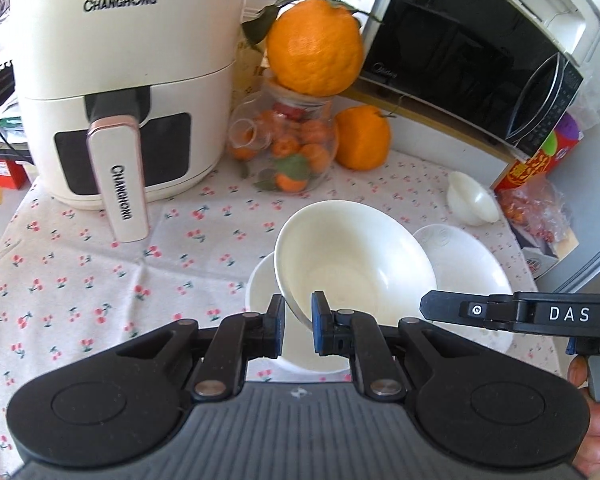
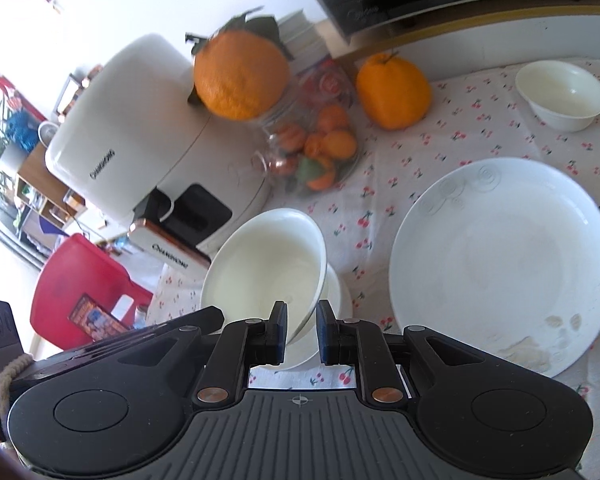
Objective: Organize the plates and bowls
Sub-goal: 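Lift the second bowl with both tools and carry it over the first bowl, then lower the second bowl into the first bowl and open both tools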
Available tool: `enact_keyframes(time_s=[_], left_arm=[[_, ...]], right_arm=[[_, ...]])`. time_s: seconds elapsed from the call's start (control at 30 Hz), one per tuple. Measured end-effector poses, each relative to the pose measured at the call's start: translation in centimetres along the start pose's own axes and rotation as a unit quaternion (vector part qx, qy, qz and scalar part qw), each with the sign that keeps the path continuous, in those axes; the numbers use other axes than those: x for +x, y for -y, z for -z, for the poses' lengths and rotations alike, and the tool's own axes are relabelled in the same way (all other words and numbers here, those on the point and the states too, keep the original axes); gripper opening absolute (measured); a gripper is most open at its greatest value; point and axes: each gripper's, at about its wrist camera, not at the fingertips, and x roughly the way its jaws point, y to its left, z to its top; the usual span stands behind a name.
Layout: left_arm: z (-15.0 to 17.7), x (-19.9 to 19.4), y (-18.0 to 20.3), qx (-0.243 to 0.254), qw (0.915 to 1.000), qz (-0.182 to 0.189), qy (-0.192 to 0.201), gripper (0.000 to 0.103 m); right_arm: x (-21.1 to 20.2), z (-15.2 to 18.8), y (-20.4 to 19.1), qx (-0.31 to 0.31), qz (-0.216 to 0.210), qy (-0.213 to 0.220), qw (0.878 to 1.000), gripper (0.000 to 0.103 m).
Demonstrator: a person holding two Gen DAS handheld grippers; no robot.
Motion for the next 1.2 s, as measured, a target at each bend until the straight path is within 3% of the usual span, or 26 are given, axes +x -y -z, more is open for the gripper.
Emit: enact_keyframes(time_s=[0.4, 1.0, 1.2], left_arm=[[0.8, 0.7, -1.0, 0.033, 0.9986, -0.038, -0.018, 0.013], [1.1, 2.3, -0.3, 0.052, 0.9969, -0.045, -0.038, 0.017], [1.1, 2.6, -0.2, 0.052, 0.9969, -0.040, -0.043, 0.023]], right_arm=[[2.7, 1.1, -1.4, -0.016, 0.023, -0.037, 0.999, 0.018], [2.9, 1.2, -1.2, -0.023, 0.037, -0.041, 0.998, 0.018], [3.0, 1.1, -0.8, -0.014, 0.036, -0.044, 0.998, 0.019]])
